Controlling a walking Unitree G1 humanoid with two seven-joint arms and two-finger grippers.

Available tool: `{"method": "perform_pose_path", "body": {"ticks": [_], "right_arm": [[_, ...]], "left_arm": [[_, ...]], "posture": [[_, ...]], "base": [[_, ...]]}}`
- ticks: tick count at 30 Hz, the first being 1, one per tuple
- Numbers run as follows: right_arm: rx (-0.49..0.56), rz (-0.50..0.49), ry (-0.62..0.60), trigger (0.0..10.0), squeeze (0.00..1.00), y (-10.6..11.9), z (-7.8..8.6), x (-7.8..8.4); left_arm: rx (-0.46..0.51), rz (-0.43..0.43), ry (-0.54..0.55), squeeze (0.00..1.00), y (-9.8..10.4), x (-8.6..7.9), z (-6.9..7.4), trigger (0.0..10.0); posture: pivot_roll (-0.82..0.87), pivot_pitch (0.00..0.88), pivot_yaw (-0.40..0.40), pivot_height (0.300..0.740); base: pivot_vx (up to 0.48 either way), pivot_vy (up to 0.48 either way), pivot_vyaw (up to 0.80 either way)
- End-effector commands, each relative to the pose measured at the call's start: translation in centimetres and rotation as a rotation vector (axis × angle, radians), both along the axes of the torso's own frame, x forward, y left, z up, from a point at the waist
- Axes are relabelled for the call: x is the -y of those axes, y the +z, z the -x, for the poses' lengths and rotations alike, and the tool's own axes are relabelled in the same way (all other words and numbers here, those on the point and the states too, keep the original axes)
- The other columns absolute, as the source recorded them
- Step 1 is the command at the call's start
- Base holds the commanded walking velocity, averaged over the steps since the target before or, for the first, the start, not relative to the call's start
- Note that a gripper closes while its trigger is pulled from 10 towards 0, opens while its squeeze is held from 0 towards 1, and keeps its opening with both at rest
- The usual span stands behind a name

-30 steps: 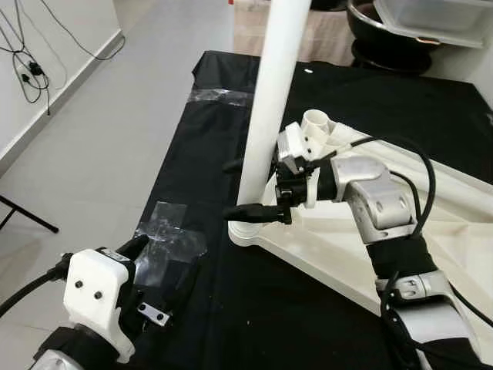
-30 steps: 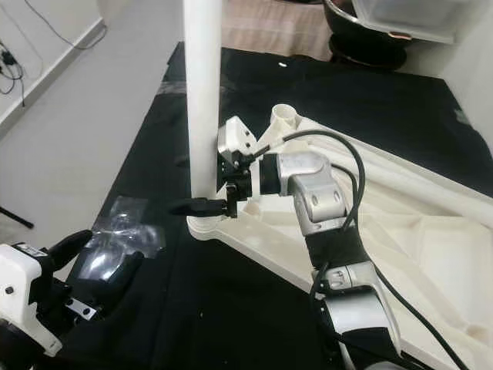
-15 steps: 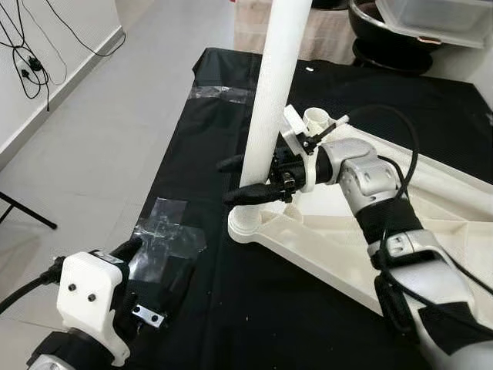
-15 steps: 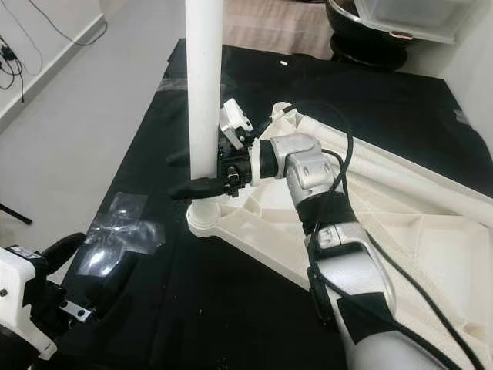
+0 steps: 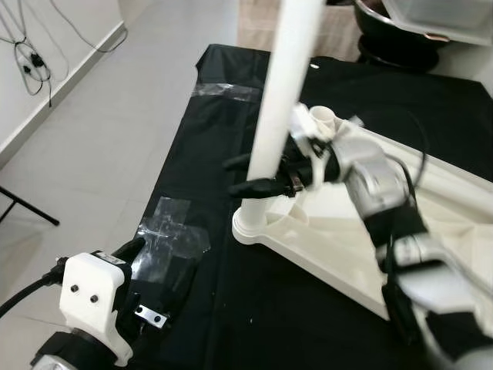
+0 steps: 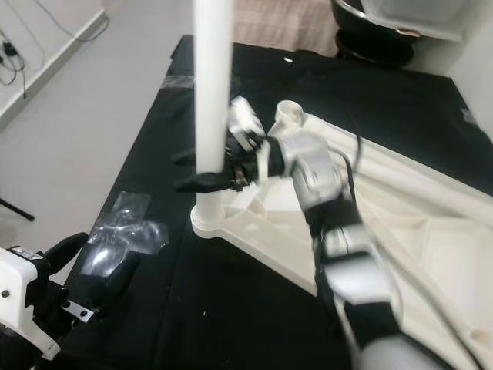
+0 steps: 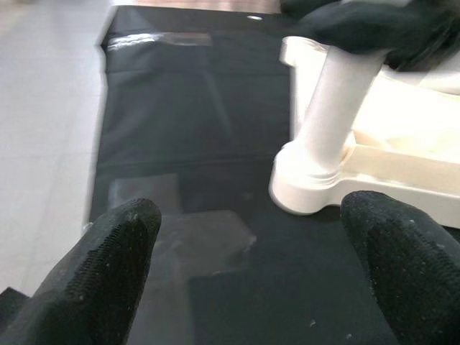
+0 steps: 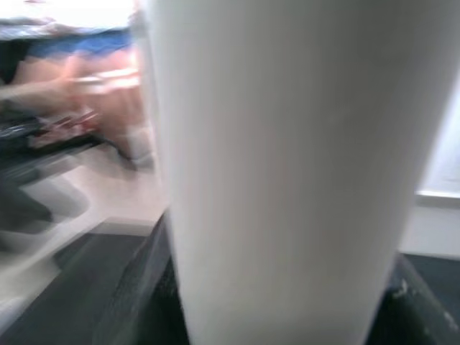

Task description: Building children table

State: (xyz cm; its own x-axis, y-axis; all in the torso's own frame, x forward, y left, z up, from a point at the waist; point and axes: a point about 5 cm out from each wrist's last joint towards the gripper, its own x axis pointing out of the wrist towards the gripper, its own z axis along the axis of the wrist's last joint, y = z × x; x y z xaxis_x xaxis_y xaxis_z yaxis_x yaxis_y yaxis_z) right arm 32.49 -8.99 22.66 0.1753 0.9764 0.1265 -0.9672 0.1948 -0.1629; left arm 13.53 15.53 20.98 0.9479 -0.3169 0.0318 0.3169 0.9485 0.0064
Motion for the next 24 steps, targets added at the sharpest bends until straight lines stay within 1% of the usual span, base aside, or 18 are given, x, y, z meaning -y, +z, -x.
{"method": "perform_pose_path", "body": {"ticks": [1, 3, 4, 5, 6, 7, 9, 11, 13, 15, 16, 17, 19, 20, 21, 22, 23, 24], "right_arm": [[-0.103, 0.100, -0.318, 0.0, 0.00, -3.3, 0.8, -0.7], [-0.103, 0.100, -0.318, 0.0, 0.00, -3.3, 0.8, -0.7], [-0.171, 0.120, -0.619, 0.0, 0.00, -5.1, 2.1, -0.6], [-0.171, 0.120, -0.619, 0.0, 0.00, -5.1, 2.1, -0.6], [-0.163, 0.154, -0.773, 0.0, 0.00, -5.8, 3.8, -0.5], [-0.139, 0.174, -0.842, 0.0, 0.00, -5.9, 4.3, -0.2], [-0.139, 0.174, -0.842, 0.0, 0.00, -5.9, 4.3, -0.2], [-0.106, 0.185, -0.867, 0.0, 0.00, -5.7, 4.3, -0.1], [-0.079, 0.185, -0.853, 0.0, 0.00, -5.3, 3.5, -0.5], [-0.079, 0.185, -0.853, 0.0, 0.00, -5.3, 3.5, -0.5], [-0.084, 0.175, -0.854, 1.2, 0.00, -5.1, 3.6, -0.9], [-0.092, 0.154, -0.843, 10.0, 0.00, -4.6, 3.6, -1.3], [-0.092, 0.154, -0.843, 10.0, 0.00, -4.6, 3.6, -1.3], [-0.102, 0.098, -0.723, 10.0, 1.00, -3.5, 3.2, -1.8], [-0.102, 0.098, -0.723, 10.0, 1.00, -3.5, 3.2, -1.8], [-0.111, 0.051, -0.583, 10.0, 1.00, -2.6, 3.1, -2.1], [-0.111, 0.051, -0.583, 10.0, 1.00, -2.6, 3.1, -2.1], [-0.096, 0.019, -0.464, 10.0, 1.00, -1.6, 3.0, -2.1]], "left_arm": [[-0.011, 0.004, -0.006, 0.00, -0.1, 0.1, 0.1, 10.0], [-0.011, 0.004, -0.006, 0.00, -0.1, 0.1, 0.1, 10.0], [-0.012, 0.006, -0.008, 0.00, -0.1, 0.1, 0.1, 10.0], [-0.012, 0.006, -0.008, 0.00, -0.1, 0.1, 0.1, 10.0], [-0.013, 0.008, -0.016, 0.00, -0.1, 0.1, 0.0, 10.0], [-0.012, 0.009, -0.021, 0.00, 0.0, 0.2, 0.0, 10.0], [-0.012, 0.009, -0.021, 0.00, 0.0, 0.2, 0.0, 10.0], [-0.009, 0.010, -0.024, 0.00, 0.0, 0.3, -0.1, 10.0], [-0.002, 0.005, -0.023, 0.00, 0.2, 0.3, -0.3, 10.0], [-0.002, 0.005, -0.023, 0.00, 0.2, 0.3, -0.3, 10.0], [0.000, 0.002, -0.021, 0.00, 0.2, 0.2, -0.4, 10.0], [0.002, -0.001, -0.019, 0.00, 0.3, 0.2, -0.4, 10.0], [0.002, -0.001, -0.019, 0.00, 0.3, 0.2, -0.4, 10.0], [0.003, -0.003, -0.019, 0.00, 0.3, 0.2, -0.5, 10.0], [0.003, -0.003, -0.019, 0.00, 0.3, 0.2, -0.5, 10.0], [0.003, -0.003, -0.020, 0.00, 0.3, 0.2, -0.5, 10.0], [0.003, -0.003, -0.020, 0.00, 0.3, 0.2, -0.5, 10.0], [0.003, -0.002, -0.022, 0.00, 0.3, 0.2, -0.5, 10.0]], "posture": [[0.22, 0.213, -0.124, 0.740], [0.22, 0.213, -0.124, 0.740], [0.20, 0.208, -0.110, 0.740], [0.20, 0.208, -0.110, 0.740], [0.19, 0.183, -0.096, 0.740], [0.18, 0.173, -0.088, 0.740], [0.18, 0.173, -0.088, 0.740], [0.18, 0.169, -0.089, 0.740], [0.19, 0.169, -0.092, 0.740], [0.19, 0.169, -0.092, 0.740], [0.19, 0.169, -0.092, 0.740], [0.19, 0.172, -0.090, 0.740], [0.19, 0.172, -0.090, 0.740], [0.19, 0.176, -0.090, 0.740], [0.19, 0.176, -0.090, 0.740], [0.19, 0.177, -0.090, 0.740], [0.19, 0.177, -0.090, 0.740], [0.19, 0.177, -0.091, 0.740]], "base": [[0.000, 0.000, 0.00], [0.000, 0.000, 0.00], [0.000, 0.000, 0.00], [0.000, 0.000, 0.00], [0.000, 0.000, 0.00], [0.000, 0.000, 0.00], [0.000, 0.000, 0.00], [0.000, 0.000, 0.00], [0.000, 0.000, 0.00], [0.000, 0.000, 0.00], [0.000, 0.000, 0.00], [0.000, 0.000, 0.00], [0.000, 0.000, 0.00], [0.000, 0.000, 0.00], [0.000, 0.000, 0.00], [0.000, 0.000, 0.00], [0.000, 0.000, 0.00], [0.000, 0.000, 0.00]]}}
